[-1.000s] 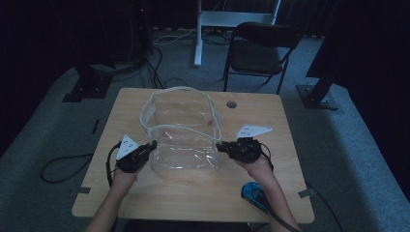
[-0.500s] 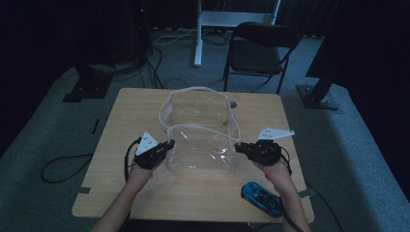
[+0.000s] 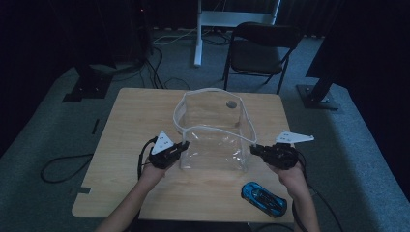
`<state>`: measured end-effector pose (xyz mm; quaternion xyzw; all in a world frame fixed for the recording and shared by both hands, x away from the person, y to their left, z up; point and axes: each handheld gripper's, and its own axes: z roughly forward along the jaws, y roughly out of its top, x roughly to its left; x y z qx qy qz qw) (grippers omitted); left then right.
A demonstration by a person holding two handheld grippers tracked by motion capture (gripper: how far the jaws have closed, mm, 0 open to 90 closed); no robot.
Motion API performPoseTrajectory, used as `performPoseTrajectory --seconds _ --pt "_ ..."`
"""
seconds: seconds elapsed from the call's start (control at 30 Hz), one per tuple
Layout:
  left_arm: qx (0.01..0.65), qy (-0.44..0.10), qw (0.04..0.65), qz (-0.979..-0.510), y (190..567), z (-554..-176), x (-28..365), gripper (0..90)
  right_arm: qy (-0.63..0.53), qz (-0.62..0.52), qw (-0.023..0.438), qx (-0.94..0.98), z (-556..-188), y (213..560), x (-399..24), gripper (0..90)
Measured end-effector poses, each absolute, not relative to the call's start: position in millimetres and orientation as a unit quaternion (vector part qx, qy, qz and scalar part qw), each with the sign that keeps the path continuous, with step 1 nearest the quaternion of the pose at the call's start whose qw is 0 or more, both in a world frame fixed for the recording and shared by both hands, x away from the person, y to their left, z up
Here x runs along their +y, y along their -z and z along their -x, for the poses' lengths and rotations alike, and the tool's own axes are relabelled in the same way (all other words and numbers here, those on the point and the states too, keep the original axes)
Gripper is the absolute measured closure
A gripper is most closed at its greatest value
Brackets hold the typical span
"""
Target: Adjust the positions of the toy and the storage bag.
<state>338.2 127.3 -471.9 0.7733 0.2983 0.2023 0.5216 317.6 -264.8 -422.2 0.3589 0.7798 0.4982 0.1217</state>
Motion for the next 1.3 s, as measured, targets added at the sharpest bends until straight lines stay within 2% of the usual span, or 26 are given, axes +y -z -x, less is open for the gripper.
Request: performPoseTrajectory --seconds 0.53,1.17,1.2,1.3 --pt "0.27 -0.182 0.527 -0.785 472 -338 94 86.8 -0.503 -0.387 0.132 0.761 -303 425 -302 81.5" --pt "0.256 -0.166 0.529 -0.792 472 -339 76 86.6 -0.505 -0.4 0.132 0.754 -290 426 -323 81.0" --pt "0.257 -0.163 0.53 -0.792 472 -339 76 86.5 -0.504 -0.4 0.131 0.754 -289 426 -323 80.4" --pt "0.258 -0.16 0.53 -0.792 470 -340 76 85.7 -0.51 -0.393 0.125 0.755 -289 425 -322 69.4"
